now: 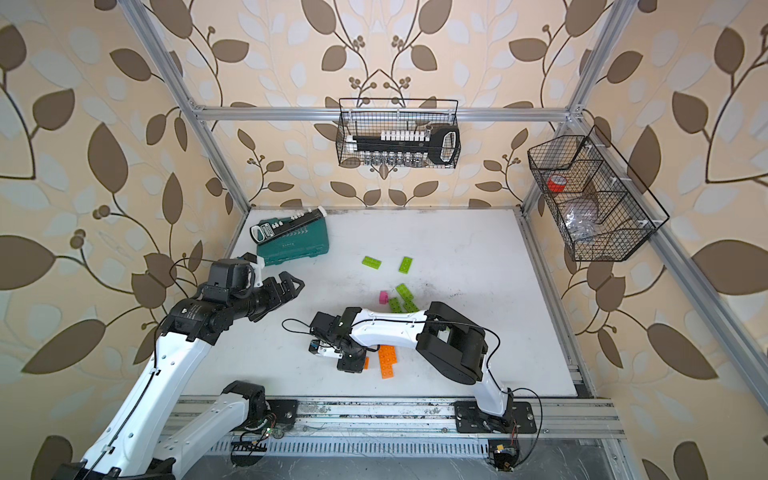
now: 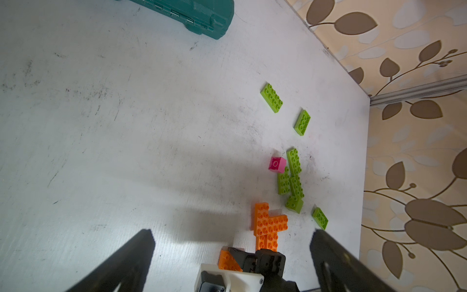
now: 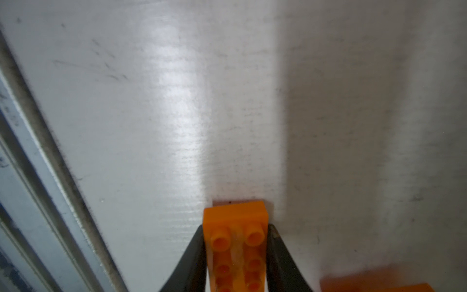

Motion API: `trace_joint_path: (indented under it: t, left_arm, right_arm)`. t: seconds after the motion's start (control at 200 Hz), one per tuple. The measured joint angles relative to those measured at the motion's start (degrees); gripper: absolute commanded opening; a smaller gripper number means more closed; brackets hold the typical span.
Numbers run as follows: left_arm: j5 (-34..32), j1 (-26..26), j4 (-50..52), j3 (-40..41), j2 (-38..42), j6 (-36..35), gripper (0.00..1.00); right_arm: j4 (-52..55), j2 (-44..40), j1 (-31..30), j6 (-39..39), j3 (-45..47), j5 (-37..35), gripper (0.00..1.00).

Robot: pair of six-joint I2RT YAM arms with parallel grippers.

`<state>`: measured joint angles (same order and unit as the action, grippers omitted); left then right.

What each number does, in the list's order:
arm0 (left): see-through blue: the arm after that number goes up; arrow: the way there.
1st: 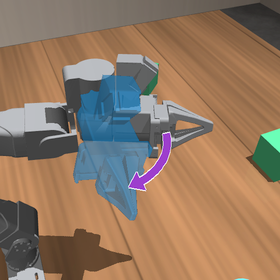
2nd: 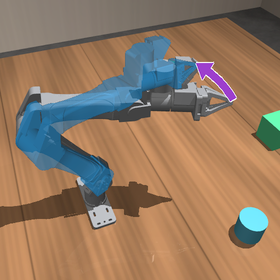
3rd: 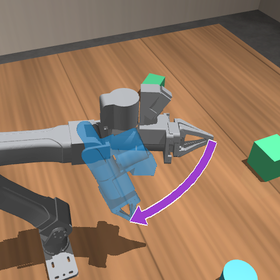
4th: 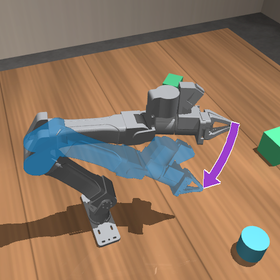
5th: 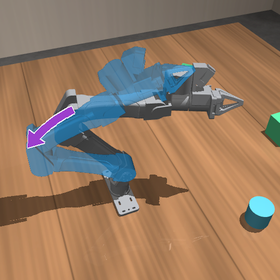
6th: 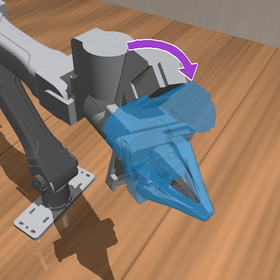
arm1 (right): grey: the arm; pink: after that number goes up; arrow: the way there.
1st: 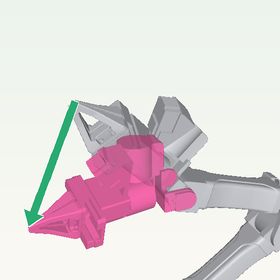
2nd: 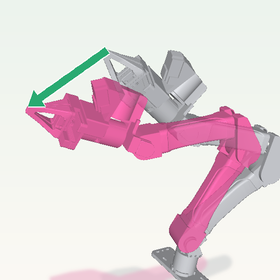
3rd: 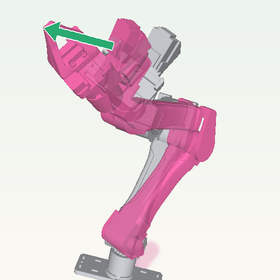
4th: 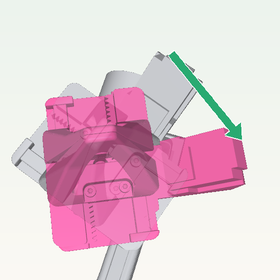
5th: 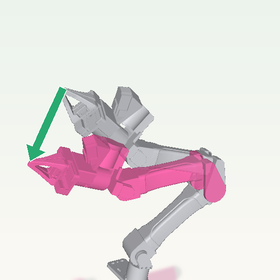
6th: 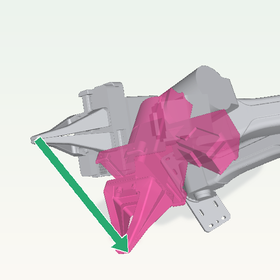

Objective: Assemble a small pinwheel with lego
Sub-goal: Place the lego brick at the center of the board, then pick up the lego brick from the center of the board.

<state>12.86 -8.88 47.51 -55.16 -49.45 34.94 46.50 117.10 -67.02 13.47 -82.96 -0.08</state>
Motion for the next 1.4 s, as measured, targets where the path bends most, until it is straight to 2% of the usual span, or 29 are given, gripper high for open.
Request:
trace_joint_path:
  t: [0.19, 0.325, 0.43, 0.515, 0.58, 0.625, 0.69, 0.79, 0.905, 1.015, 1.175, 1.4]
  left_arm:
    - [-0.1, 0.0, 0.4, 0.2, 0.0, 0.0, 0.99]
    - [-0.1, 0.0, 0.5, 0.8, 0.0, 0.0, 0.99]
    - [0.6, 0.0, -0.1, 2.5, -0.6, -0.1, 0.99]
    - [2.1, 0.0, -1.7, 4.8, -2.2, 0.0, 0.99]
    - [3.1, -0.2, -3.2, 6.8, -3.7, 0.1, 0.99]
    - [3.3, -1.0, -3.9, 8.0, -4.7, 0.3, 0.97]
    - [2.9, -4.1, -5.0, 9.5, -6.3, 1.3, 0.94]
    - [0.8, -13.1, -7.0, 11.0, -8.5, 3.8, 0.86]
    - [-2.0, -24.2, -10.9, 13.5, -11.4, 8.2, 0.74]
    - [-3.9, -30.9, -15.0, 17.7, -14.4, 12.3, 0.65]
    - [-5.2, -32.4, -19.1, 23.9, -15.8, 17.8, 0.62]
    - [-7.9, -31.9, -19.5, 24.3, -13.7, 19.4, 0.62]
  right_arm:
    - [-0.7, -0.6, 0.0, -0.7, 0.3, -0.2, 0.37]
    - [-2.6, -4.9, 0.0, -5.8, 2.2, -1.4, 0.35]
    - [-5.1, -11.6, 0.0, -15.2, 5.4, -2.8, 0.35]
    - [-8.2, -18.5, 0.0, -26.4, 9.6, -4.2, 0.36]
    - [-9.7, -23.0, 0.0, -34.4, 12.7, -5.2, 0.45]
    - [-9.8, -25.7, 0.0, -40.6, 14.4, -6.4, 0.46]
    - [-9.3, -27.9, 0.0, -49.2, 15.8, -8.0, 0.49]
    - [-7.6, -28.6, -0.4, -60.7, 16.9, -9.8, 0.50]
    - [-5.0, -28.4, -2.1, -71.3, 18.0, -11.0, 0.44]
    - [-4.2, -27.4, -3.6, -78.5, 18.1, -11.6, 0.34]
    - [-4.1, -23.6, -4.4, -82.9, 18.1, -11.5, 0.27]
    - [-5.0, -17.2, -4.4, -84.2, 17.9, -8.7, 0.26]
